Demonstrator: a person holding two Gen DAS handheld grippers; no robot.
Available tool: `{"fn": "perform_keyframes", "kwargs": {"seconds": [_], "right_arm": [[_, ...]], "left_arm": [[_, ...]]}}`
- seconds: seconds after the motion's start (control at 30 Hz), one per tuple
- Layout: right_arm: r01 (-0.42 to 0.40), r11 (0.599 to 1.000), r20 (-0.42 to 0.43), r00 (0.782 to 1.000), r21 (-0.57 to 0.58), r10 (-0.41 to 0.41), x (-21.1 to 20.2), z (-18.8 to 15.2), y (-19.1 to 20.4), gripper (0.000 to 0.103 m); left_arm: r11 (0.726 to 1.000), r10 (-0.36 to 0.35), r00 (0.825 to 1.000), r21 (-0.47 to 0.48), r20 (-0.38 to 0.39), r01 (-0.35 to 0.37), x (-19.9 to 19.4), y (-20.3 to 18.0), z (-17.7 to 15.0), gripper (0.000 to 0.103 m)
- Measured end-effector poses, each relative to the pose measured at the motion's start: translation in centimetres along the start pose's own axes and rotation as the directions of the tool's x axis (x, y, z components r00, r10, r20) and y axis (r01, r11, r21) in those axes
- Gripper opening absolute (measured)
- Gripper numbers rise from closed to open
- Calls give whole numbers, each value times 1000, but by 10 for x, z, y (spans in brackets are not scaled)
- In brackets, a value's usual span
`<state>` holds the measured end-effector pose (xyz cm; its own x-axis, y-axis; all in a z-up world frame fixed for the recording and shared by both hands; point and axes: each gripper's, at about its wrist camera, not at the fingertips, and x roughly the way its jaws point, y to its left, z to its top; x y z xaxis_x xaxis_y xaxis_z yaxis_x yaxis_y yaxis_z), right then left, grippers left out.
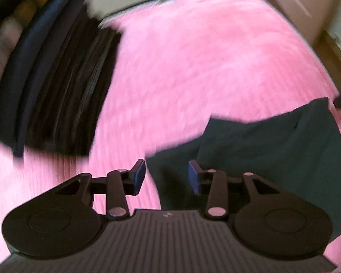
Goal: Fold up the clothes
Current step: 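Fold the sweater side over and open both grippers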
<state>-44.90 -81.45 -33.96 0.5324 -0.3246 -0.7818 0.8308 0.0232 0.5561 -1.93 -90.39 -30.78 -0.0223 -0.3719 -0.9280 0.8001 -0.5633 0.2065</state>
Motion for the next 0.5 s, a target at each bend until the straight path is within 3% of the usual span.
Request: {"fn": "perform_keyframes", "kwargs": {"seconds": [0.1, 0.3, 0.5], "right_arm": [[-27, 999, -9, 1000, 24, 28, 19, -1, 4, 5], [-20, 1000, -25, 999, -5, 20, 43, 12, -12, 4], [78, 988, -22, 996, -135, -81, 25, 31, -9, 5]], "left_arm": [[995, -41, 998, -91, -44, 37, 19, -2, -22, 34], [994, -46, 996, -103, -79, 38, 66, -16, -26, 35], [986, 31, 999, -163, -36, -37, 36, -5, -29, 36]]}}
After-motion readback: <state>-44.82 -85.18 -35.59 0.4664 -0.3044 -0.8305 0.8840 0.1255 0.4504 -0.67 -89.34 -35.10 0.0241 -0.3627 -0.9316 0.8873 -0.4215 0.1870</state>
